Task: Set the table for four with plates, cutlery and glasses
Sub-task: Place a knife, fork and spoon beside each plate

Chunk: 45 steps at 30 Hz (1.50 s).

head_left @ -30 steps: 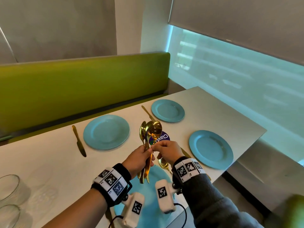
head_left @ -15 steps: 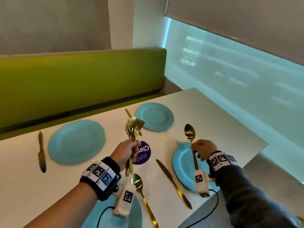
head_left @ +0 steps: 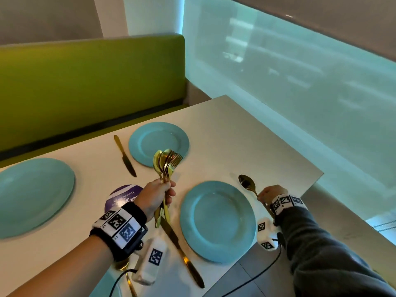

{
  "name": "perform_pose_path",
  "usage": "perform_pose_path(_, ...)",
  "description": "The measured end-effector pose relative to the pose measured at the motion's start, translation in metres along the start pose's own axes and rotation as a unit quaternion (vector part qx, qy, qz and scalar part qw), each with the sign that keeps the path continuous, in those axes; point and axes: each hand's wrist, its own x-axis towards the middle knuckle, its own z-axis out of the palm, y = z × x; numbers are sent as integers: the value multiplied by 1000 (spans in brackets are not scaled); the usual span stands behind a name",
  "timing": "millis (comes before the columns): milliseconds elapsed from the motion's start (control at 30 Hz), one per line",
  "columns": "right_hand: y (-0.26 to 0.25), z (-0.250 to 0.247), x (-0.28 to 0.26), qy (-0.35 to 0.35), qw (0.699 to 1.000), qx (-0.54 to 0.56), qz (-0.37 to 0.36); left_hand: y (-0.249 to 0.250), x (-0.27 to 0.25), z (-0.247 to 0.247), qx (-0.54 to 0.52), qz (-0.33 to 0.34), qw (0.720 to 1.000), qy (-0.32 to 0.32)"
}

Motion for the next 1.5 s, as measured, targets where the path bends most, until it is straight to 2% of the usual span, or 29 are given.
perform_pose_path(233, -5, 12, 17, -26, 1000, -13, -2, 0, 11, 8, 8, -5, 1000, 12)
perform_pose_path(600, -20, 22, 25, 11, 998, -62, 0, -1, 16, -7, 7, -8, 1000, 26)
perform_pose_path(700, -29, 12, 16, 20, 996, -82, -24, 2, 16, -11, 5, -9, 1000, 23)
perform_pose_path(767, -47, 1, 5, 47, 995, -57, -67, 4, 15, -14, -1, -13, 1000, 24)
perform_pose_path(867, -95, -8, -29, 97, 978, 13, -184, 10, 11, -18, -8, -10, 1000, 25)
perform_pose_path(933, -131, -5, -61, 83, 956, 40, -277, 14, 7, -22, -8, -2, 1000, 21)
perform_pose_path(1000, -164, 3, -93, 56, 932, 21, -358, 17, 1, -28, -6, 2, 1000, 10)
perform_pose_path(1067, -189, 16, -117, 35, 916, 12, -400, 21, -5, -38, -10, 2, 1000, -3)
perform_pose_path(1233, -223, 51, -150, -64, 935, 104, -334, 29, -26, -69, 6, 36, 998, -50)
perform_pose_path(1367, -234, 76, -172, -118, 922, 203, -309, 27, -46, -98, 62, 63, 993, -82)
perform_pose_path(1500, -230, 95, -191, -131, 909, 285, -276, 17, -61, -119, 55, 43, 992, -101)
